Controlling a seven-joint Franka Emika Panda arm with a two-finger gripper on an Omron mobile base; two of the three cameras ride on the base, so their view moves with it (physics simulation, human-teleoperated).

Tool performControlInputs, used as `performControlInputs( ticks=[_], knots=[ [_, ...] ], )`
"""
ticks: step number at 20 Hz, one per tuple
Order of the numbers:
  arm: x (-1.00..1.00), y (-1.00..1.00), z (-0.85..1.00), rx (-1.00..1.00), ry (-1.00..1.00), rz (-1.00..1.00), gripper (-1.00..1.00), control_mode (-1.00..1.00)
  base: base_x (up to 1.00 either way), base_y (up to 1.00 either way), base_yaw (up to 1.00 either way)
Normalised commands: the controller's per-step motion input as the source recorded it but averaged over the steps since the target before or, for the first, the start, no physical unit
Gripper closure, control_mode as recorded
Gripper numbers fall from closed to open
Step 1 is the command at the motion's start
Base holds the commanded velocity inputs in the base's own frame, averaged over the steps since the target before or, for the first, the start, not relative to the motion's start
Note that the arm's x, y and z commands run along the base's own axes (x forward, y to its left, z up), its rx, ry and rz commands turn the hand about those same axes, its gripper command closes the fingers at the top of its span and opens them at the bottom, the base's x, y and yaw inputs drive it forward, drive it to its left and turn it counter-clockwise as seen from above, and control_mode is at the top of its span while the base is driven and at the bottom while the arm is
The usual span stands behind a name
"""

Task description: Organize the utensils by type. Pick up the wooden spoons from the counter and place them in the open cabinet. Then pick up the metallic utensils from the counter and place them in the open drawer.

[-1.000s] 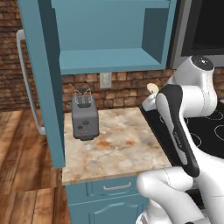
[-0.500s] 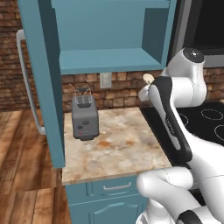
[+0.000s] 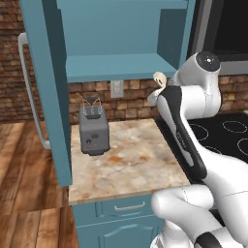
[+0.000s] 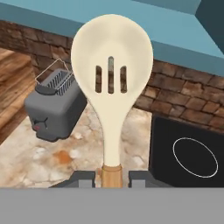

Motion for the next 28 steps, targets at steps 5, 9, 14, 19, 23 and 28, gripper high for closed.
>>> performControlInputs(
  ticks=[5,9,14,19,23,28],
  knots=[
    [0.16,0.11,0.15,-0.05,-0.12,0.04,1.00,-1.00,0.00,0.00,0.00],
    [0.16,0.01,0.30,-0.05,0.00,0.05,1.00,-1.00,0.00,0.00,0.00],
    [0.26,0.00,0.25,-0.09,0.00,0.06,1.00,-1.00,0.00,0.00,0.00],
    [0.37,0.00,0.04,-0.11,0.00,0.10,1.00,-1.00,0.00,0.00,0.00],
    [0.33,0.00,0.00,-0.02,0.00,0.06,1.00,-1.00,0.00,0.00,0.00],
    [0.18,0.00,-0.05,0.00,0.04,0.10,1.00,-1.00,0.00,0.00,0.00]
  ],
)
